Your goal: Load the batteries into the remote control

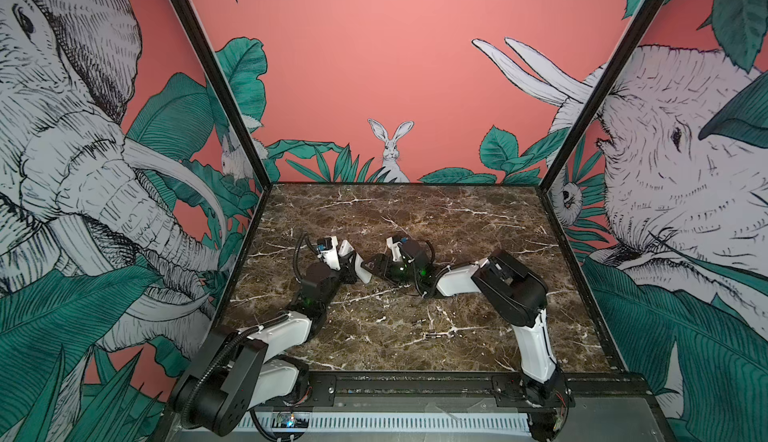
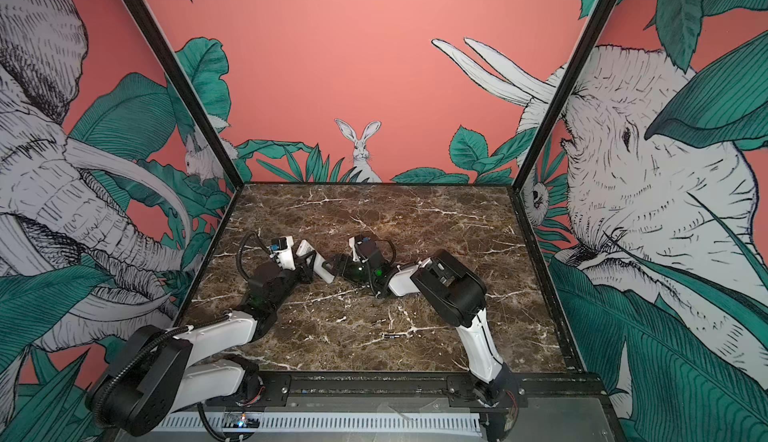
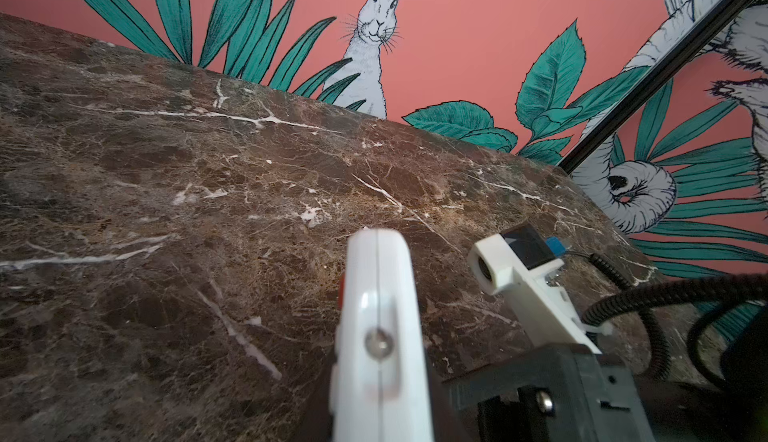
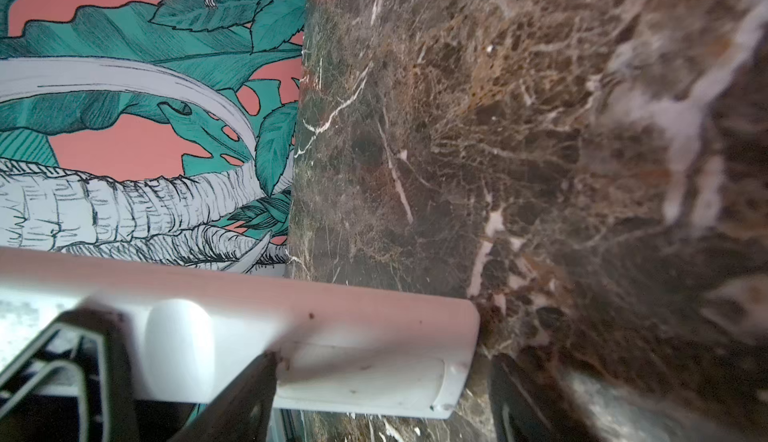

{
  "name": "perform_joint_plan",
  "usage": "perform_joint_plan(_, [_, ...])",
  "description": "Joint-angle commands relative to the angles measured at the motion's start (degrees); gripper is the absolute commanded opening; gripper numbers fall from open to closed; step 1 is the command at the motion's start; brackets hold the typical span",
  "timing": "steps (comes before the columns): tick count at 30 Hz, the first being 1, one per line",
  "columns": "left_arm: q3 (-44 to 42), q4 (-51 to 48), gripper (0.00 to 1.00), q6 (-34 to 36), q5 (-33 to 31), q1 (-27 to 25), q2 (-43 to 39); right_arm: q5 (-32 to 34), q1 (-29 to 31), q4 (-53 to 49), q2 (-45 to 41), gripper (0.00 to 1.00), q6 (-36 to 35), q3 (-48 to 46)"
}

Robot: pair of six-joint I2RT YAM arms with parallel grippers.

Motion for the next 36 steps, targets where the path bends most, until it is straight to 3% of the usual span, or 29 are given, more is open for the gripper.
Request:
perform_joint_plan(1, [-0.5,-4.2,0.00,0.3,3.0,-0.7,0.0,1.6,0.2,2.9,1.3,0.79,4.6,1.5])
perform_joint_plan(7, [-0.4,-3.6,0.00,0.1,3.5,-0.7,0.9,1.0,0.7,0.8,2.1,0.80,5.7,3.4])
perform_joint_plan(17, [-0.5,-3.1,0.00,0.1,4.1,-0.7,1.5,0.5,1.3,10.2,3.8,0.83,13.2,2.9])
perform_joint_plan(22, [-0.6,-2.8,0.00,0.1,3.9,-0.7,1.6,0.6,1.6,3.0,2.4,0.84,9.4,4.4])
perform_joint_plan(28, [-0.6,-2.4,0.00,0.0,4.2,-0.7,2.0,4.4,3.1,-22.6,0.4,0.82,-2.6,10.2])
perform_joint_plan(36, [0.0,-2.1,0.00,0.3,5.0,-0.7,2.6,8.4,3.9,-37.3,0.7,0.65,-10.8,16.0])
